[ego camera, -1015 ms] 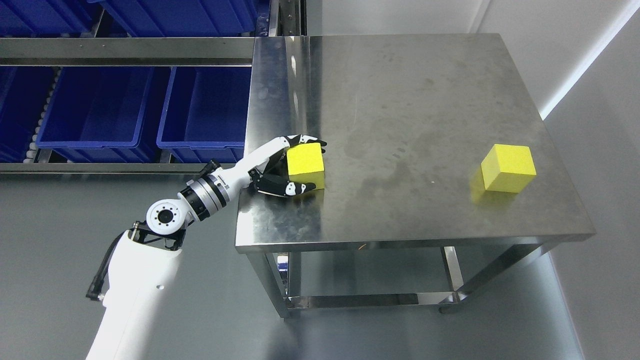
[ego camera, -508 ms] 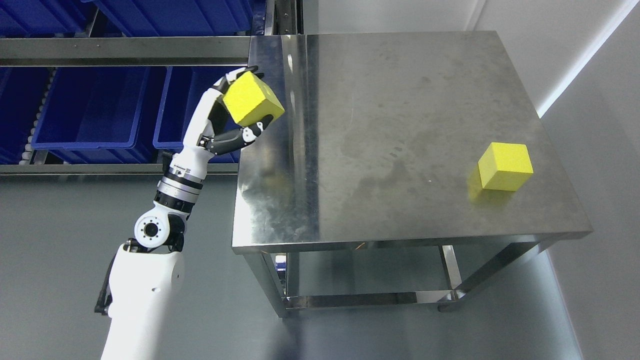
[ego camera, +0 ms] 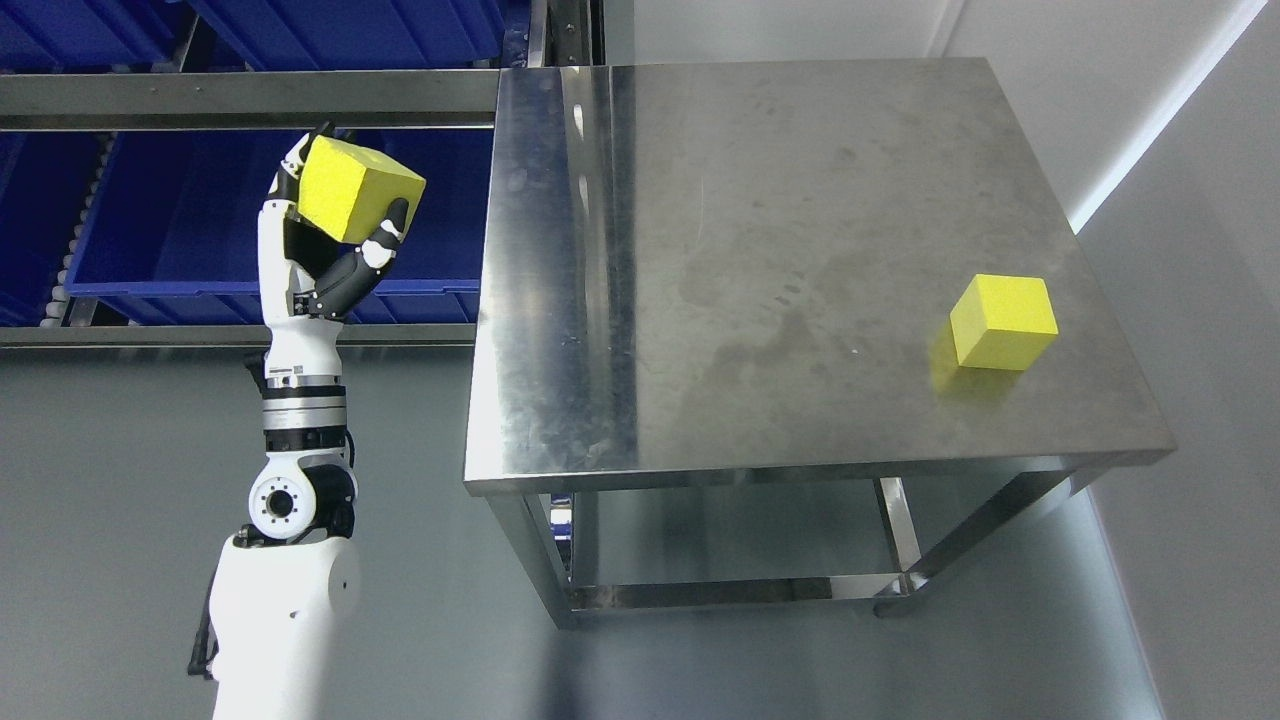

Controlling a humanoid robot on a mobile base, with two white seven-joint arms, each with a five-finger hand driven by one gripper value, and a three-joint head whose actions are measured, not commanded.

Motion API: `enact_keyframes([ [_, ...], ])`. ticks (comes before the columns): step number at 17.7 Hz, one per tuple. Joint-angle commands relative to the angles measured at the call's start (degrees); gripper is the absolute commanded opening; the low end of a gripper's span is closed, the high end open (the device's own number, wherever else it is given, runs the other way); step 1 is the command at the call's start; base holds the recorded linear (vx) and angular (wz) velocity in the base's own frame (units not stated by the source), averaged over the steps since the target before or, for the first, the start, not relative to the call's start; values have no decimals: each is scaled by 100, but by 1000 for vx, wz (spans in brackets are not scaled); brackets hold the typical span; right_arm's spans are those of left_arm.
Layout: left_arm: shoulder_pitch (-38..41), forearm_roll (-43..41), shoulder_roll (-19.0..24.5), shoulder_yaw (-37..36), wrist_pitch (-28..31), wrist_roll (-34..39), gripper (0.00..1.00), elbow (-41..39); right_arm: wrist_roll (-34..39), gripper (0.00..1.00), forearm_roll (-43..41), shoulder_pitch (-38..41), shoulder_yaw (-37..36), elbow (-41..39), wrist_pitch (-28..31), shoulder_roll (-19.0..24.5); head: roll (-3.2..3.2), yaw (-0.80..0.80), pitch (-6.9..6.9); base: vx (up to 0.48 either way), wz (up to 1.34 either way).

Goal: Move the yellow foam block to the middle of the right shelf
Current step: 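Lift the yellow cube off the table with the left hand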

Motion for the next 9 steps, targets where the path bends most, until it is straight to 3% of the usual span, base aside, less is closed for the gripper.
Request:
enact_keyframes([
  [1,327,68,-1,296,272,74,52,-591,-1,100,0,-17,0,-100,1,-100,0,0,0,-29,22],
  [7,406,77,-1,323,1923,144,52,-1743,-1,100,0,-17,0,-100,1,-100,0,0,0,-66,110],
  [9,433,77,-1,288,2084,153,52,-1779,-1,100,-9,-9,0,-100,1,-100,0,0,0,-48,382],
])
